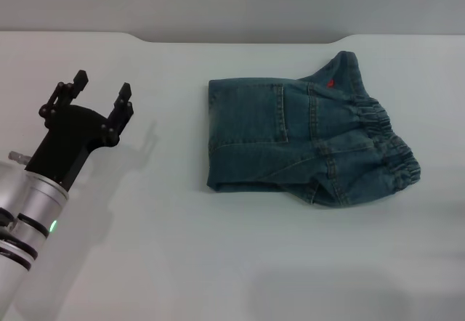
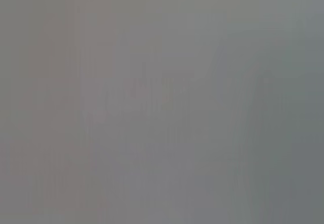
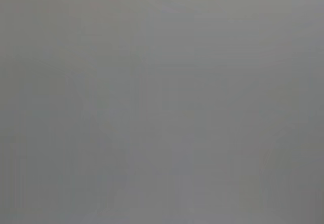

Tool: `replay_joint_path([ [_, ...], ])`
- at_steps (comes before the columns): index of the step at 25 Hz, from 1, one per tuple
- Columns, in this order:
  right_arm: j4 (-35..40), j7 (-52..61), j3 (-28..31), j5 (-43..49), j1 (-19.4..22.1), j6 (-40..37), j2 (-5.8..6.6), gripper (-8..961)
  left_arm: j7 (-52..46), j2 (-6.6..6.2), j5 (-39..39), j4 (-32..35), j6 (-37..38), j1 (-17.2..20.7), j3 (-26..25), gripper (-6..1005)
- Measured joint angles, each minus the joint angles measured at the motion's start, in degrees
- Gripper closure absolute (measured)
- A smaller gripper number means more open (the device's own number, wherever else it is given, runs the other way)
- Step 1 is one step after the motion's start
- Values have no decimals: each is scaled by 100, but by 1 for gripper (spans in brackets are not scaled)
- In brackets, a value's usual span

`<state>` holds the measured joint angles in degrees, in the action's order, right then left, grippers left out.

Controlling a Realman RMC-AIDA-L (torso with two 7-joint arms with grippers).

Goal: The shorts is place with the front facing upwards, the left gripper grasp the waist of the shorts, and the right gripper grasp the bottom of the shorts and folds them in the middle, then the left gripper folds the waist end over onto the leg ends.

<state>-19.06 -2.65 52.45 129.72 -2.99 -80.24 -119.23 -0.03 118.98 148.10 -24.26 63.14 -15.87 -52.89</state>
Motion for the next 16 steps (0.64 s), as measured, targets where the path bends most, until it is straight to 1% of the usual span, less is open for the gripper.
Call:
replay_joint_path([
  [3,18,14,11,-6,8,-3,6,588,17,2,-3,44,-57,-17,3,459],
  [9,118,4,18,-10,-31,-7,3,352,1,-8,-8,45,-80,30,6,262],
  [12,145,2,20,-10,-45,-20,1,286,6,-11,-9,57,-87,45,24,180],
  [13,148,3,20,-9,-46,-36,0,286,6,-11,-9,58,-87,45,26,153],
  [16,150,4,20,-10,-44,-124,-2,286,2,-13,-9,61,-89,43,26,153],
])
